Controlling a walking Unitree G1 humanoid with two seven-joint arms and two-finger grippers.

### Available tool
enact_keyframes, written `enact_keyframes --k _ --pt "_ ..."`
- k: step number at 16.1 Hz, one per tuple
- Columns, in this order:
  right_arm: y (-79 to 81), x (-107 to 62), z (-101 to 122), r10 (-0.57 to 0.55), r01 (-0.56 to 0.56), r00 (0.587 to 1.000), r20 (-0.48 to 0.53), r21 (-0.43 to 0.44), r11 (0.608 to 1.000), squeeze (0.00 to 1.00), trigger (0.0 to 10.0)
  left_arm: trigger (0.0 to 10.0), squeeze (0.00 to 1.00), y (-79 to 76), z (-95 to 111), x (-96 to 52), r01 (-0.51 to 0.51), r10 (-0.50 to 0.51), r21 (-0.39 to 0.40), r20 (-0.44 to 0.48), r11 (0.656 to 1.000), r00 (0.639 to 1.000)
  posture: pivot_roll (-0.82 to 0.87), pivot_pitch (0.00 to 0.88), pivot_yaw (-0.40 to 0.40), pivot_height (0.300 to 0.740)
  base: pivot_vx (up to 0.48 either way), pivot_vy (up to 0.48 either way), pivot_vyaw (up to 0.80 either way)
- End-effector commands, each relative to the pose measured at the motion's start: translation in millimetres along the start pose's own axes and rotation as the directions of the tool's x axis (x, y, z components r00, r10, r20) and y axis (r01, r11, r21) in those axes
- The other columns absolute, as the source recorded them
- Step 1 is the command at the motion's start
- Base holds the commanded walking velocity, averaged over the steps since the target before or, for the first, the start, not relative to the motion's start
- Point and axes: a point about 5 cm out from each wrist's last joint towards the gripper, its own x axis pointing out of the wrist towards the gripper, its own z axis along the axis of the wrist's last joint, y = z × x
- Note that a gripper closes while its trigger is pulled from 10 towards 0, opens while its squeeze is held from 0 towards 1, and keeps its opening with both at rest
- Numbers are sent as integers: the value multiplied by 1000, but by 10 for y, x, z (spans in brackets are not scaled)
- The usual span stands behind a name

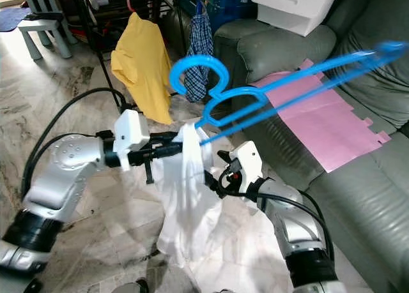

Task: Hang hanger

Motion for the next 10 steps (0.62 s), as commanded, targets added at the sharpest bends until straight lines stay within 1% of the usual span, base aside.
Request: enact_keyframes --k 1,3,4,5,6,8,9,10 --pt "-23 3 -7 -14 14 1000 -7 -7 1000 0 10000 0 0 -57 109 38 54 -54 13 39 998 998 -49 126 -21 740 0 0 0" --pt "-27 19 -21 -20 19 1000 -10 -9 1000 0 10000 0 0 -148 205 85 110 -111 7 72 994 991 -48 125 -21 740 0 0 0" --pt "-28 22 -25 -20 20 1000 -10 -10 1000 0 10000 0 0 -166 227 90 122 -122 2 77 993 990 -48 125 -21 740 0 0 0" --pt "-35 29 -55 -26 25 999 -19 -8 1000 0 10000 0 0 -181 326 114 127 -125 -6 111 992 986 -45 125 -22 740 0 0 0" --pt "-51 25 -102 -40 40 998 -38 -6 999 0 10000 0 0 -161 407 125 120 -118 -5 139 993 983 -46 125 -22 740 0 0 0" --pt "-105 -18 -204 -82 83 992 -98 -1 997 0 10000 0 0 -77 441 93 77 -74 -9 152 997 986 -44 124 -22 740 0 0 0" --pt "-159 -83 -280 -117 119 983 -143 5 993 0 10000 0 0 -12 368 33 37 -36 -3 113 999 993 -45 125 -21 740 0 0 0" --pt "-168 -124 -287 -114 117 984 -140 19 993 0 10000 0 0 30 321 -5 4 -3 -13 102 1000 995 -45 125 -21 740 0 0 0"
